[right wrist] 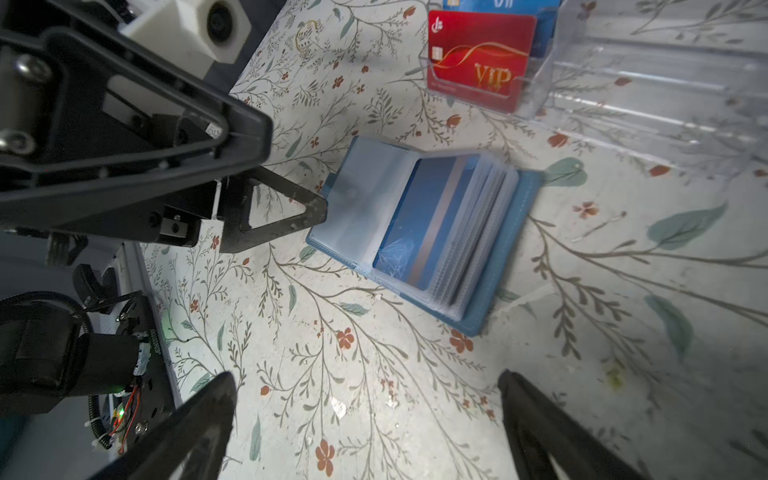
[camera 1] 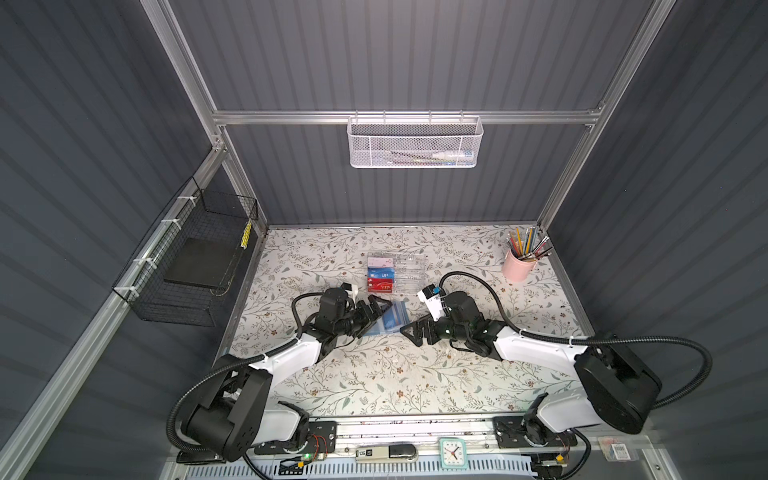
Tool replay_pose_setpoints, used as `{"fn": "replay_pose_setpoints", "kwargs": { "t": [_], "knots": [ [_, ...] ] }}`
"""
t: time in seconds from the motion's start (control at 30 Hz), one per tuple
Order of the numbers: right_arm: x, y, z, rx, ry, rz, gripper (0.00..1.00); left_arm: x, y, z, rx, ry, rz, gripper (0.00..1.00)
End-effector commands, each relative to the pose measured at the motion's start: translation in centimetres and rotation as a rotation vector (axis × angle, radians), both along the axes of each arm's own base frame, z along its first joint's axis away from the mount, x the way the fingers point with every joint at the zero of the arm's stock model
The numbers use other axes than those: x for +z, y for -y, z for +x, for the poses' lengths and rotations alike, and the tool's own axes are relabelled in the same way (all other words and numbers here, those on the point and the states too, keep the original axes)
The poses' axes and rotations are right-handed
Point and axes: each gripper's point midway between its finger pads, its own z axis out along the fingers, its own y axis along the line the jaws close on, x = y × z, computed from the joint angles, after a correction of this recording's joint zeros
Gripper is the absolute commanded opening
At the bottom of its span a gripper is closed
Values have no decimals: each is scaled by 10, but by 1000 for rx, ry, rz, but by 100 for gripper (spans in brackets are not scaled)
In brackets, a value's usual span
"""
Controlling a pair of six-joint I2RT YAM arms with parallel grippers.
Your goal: Take the credit cards out of the card holder
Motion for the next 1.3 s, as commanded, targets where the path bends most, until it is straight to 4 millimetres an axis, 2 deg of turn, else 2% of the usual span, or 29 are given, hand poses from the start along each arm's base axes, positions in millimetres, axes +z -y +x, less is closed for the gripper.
{"fn": "replay_pose_setpoints", "kwargs": {
  "t": [0.0,0.17,0.4,0.5,0.6,0.77,1.07,1.27],
  "knots": [
    [7,-14,1,17,-2,93,99,1,4,10,13,14,-8,100],
    [-1,-27,4,32,-22,125,99,-15,7,16,7,-16,-14,100],
    [-5,-36,14,26,-11,141,99,-27,2,27,29,-46,-63,100],
    [-9,-32,29,-47,11,105,99,-32,-3,30,39,-60,-67,100],
    [-24,-20,49,-157,20,2,98,-37,-8,31,58,-72,-80,100],
    [-37,-11,66,-240,17,-100,84,-41,-11,29,60,-84,-93,100],
    [-56,-6,77,-294,-20,-208,67,-40,-10,28,46,-77,-103,100],
    [-68,-9,75,-287,-58,-236,54,-40,-9,26,41,-77,-115,100]
  ]
}}
